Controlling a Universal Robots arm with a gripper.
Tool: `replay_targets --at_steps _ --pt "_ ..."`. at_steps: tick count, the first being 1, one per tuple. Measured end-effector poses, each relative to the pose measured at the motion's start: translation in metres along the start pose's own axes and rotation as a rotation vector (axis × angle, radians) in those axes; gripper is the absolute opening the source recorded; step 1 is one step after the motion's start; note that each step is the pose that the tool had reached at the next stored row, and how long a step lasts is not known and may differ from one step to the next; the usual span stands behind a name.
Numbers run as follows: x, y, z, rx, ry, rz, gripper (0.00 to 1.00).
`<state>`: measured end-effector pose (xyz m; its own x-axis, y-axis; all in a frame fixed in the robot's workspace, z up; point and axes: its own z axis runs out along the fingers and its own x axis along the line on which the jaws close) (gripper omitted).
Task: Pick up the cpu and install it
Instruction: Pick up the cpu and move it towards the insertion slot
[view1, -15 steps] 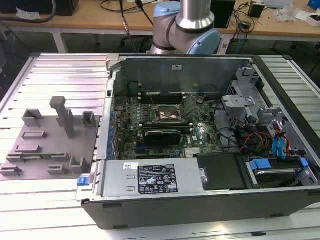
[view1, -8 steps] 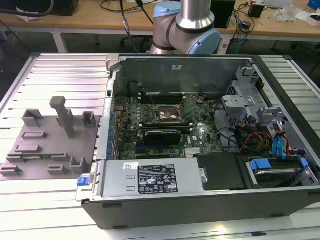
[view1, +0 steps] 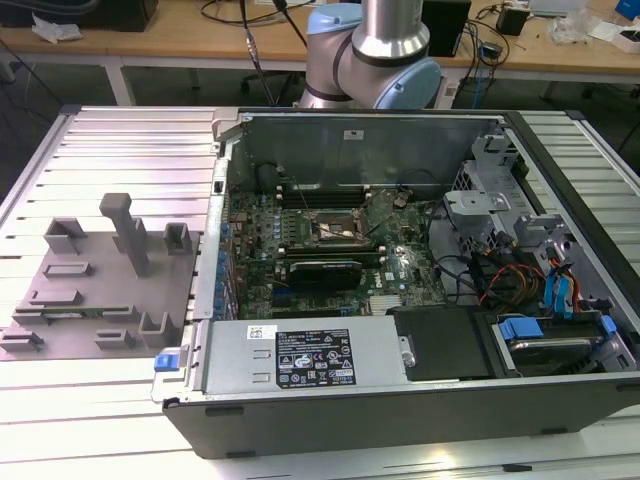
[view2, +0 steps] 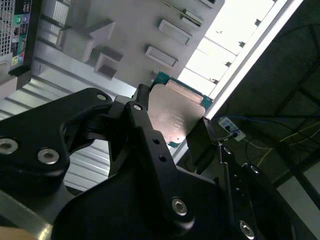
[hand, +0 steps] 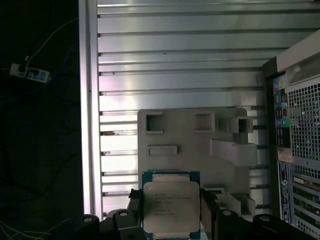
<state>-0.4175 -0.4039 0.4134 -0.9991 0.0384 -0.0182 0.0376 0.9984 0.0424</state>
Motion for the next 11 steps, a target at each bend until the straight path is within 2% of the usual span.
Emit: replay_targets --at_steps 7,11 --pt "-0.0002 0.0001 -0.0020 0.0001 0.0001 0.000 0.55" --pt "-0.0078 0.0004 -0.0017 -0.0001 0.0000 0.000 0.55"
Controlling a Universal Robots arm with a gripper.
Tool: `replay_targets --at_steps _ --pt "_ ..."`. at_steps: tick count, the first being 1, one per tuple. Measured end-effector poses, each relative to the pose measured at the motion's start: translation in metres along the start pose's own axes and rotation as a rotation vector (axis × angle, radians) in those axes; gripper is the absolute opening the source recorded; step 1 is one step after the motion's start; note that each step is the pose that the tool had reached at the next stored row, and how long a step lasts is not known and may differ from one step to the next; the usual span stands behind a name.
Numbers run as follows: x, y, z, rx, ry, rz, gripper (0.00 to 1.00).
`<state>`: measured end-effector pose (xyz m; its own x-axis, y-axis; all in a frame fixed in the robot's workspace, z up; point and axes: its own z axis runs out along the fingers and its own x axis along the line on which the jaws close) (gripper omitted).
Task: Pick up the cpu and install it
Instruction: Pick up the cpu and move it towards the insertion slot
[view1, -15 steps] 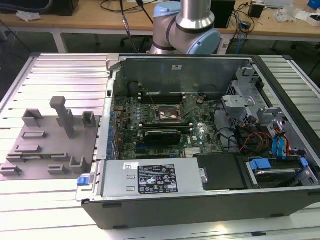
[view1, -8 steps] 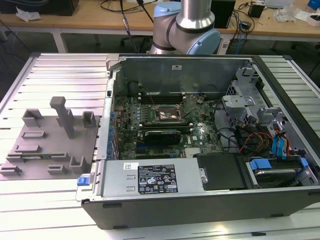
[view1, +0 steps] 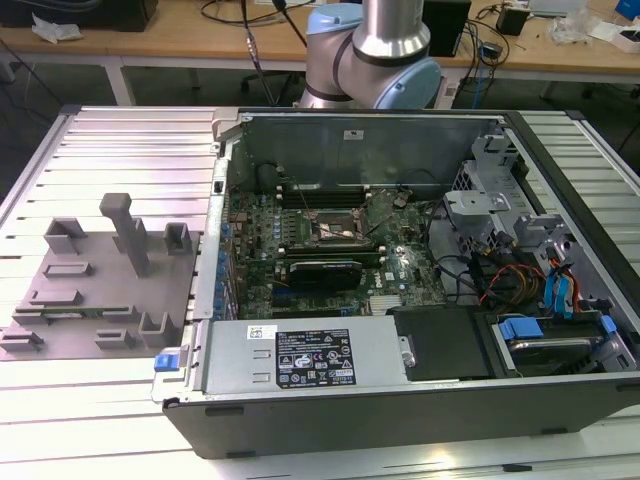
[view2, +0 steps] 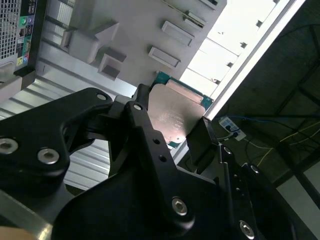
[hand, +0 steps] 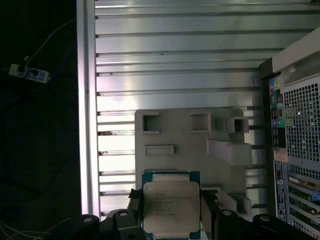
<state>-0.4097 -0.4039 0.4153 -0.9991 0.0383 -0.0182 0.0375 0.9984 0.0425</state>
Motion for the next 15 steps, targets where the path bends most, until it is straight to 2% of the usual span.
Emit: replay_targets --at_steps 6,15 --pt "-0.0094 0.0004 0.0002 0.0001 0.0000 0.000 0.55" --pt "-0.0289 0.0011 0.0005 0.0001 0.0001 0.000 0.55"
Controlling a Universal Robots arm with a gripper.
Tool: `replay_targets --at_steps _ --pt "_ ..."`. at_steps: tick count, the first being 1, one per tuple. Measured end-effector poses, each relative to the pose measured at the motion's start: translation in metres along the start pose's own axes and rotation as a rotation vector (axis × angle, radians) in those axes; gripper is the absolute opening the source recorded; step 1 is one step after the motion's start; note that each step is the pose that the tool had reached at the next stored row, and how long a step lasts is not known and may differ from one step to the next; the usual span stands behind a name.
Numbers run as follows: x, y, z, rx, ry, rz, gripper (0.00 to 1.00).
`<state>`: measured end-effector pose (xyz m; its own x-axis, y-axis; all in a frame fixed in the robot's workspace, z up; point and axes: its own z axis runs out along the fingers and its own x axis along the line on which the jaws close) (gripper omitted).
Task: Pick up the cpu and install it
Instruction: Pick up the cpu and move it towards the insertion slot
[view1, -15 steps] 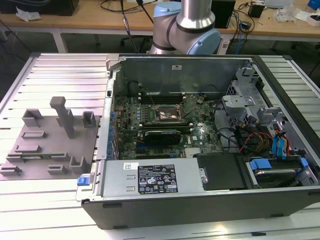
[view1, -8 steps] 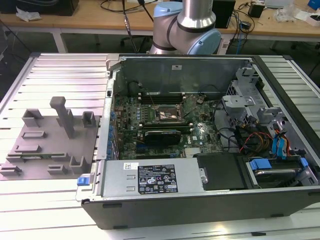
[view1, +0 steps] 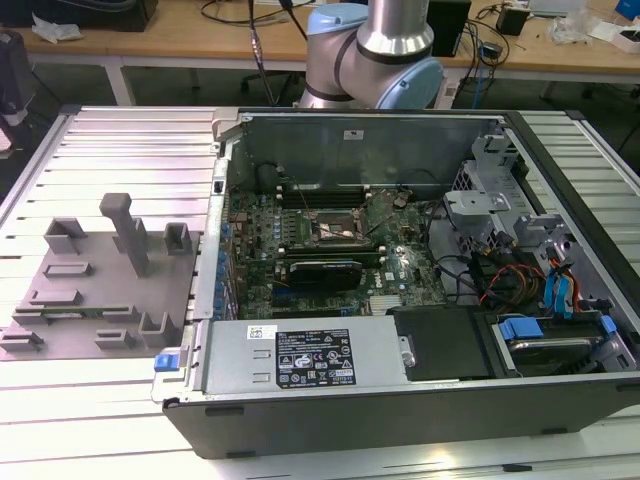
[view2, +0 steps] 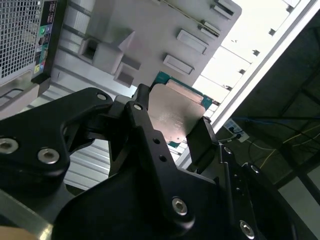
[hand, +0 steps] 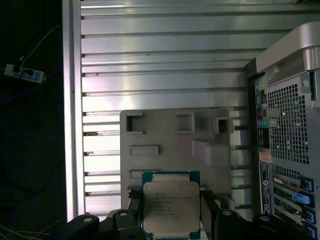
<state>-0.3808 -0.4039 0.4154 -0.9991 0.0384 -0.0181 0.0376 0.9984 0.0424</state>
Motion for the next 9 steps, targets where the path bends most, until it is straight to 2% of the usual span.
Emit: replay_targets --at_steps 9 --pt "-0.0221 0.0009 0.0005 -0.0001 0.0000 0.000 0.55"
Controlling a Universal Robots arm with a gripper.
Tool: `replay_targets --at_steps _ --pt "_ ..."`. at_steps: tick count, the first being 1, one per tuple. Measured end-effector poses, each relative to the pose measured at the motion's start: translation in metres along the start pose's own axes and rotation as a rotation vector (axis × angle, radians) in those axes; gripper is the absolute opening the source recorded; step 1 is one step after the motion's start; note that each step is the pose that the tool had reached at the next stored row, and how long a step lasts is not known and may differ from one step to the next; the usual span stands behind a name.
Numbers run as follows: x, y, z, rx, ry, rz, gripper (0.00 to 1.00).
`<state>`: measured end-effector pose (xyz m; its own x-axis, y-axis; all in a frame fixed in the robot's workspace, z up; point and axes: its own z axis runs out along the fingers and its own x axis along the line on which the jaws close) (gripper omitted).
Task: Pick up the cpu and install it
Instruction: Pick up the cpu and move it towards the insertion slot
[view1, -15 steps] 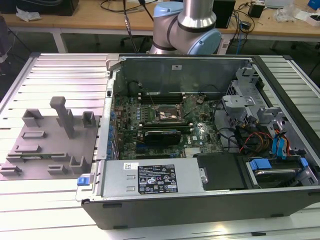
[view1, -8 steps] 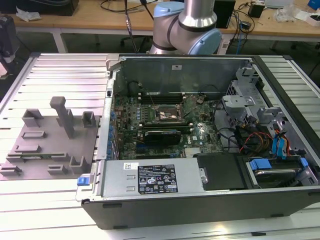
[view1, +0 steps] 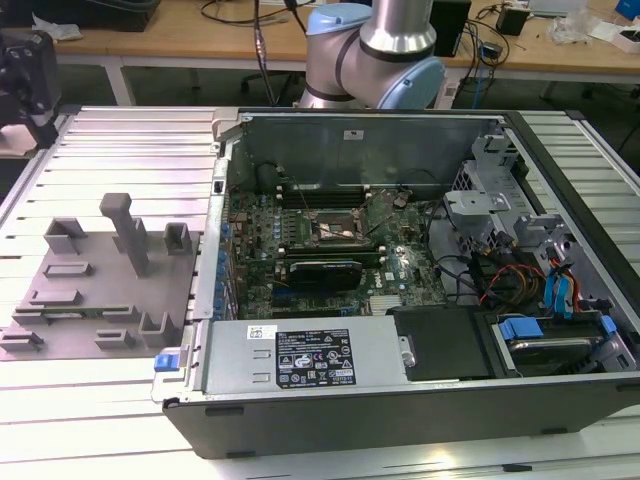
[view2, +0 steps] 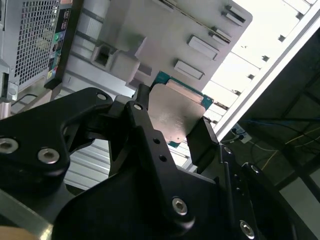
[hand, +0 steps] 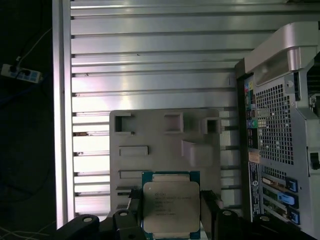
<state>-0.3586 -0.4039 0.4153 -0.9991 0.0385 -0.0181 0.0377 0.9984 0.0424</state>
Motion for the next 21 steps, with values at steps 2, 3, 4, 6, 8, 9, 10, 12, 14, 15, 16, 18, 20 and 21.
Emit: replay_targets --at_steps 2,3,4,6,8,9,10,12,14,15,16,18,20,21 --pt "-0.0046 0.0001 0.0001 0.0000 0.0000 0.000 0.55" --pt "-0.0075 0.0002 0.0002 0.0000 -0.0001 0.000 0.55" --pt "-0.0105 0.0004 0.0002 0.0000 0.0000 0.000 0.55" --pt "-0.0177 0.0006 0.0003 0.0000 0.0000 0.000 0.55" --pt "-0.0263 0.0010 0.0006 0.0000 0.0000 0.000 0.55" --pt "-0.0298 0.0011 0.0006 -0.0001 0.0000 0.000 0.55" --pt "-0.0339 0.0012 0.0006 0.0002 0.0002 0.000 0.55" --pt "-0.0464 0.0017 0.0010 0.0000 0.0003 0.000 0.55" --pt "-0.0531 0.0020 0.0010 0.0001 0.0005 0.000 0.55" --pt "-0.0566 0.0021 0.0011 0.0001 0.0006 0.000 0.55" --pt "-0.0600 0.0022 0.0012 0.0000 0.0005 0.000 0.55" --pt "-0.0652 0.0024 0.0013 0.0000 0.0005 0.000 0.55" --pt "-0.0754 0.0028 0.0015 0.0001 0.0006 0.000 0.55" --pt "-0.0793 0.0030 0.0015 0.0001 0.0006 0.000 0.55"
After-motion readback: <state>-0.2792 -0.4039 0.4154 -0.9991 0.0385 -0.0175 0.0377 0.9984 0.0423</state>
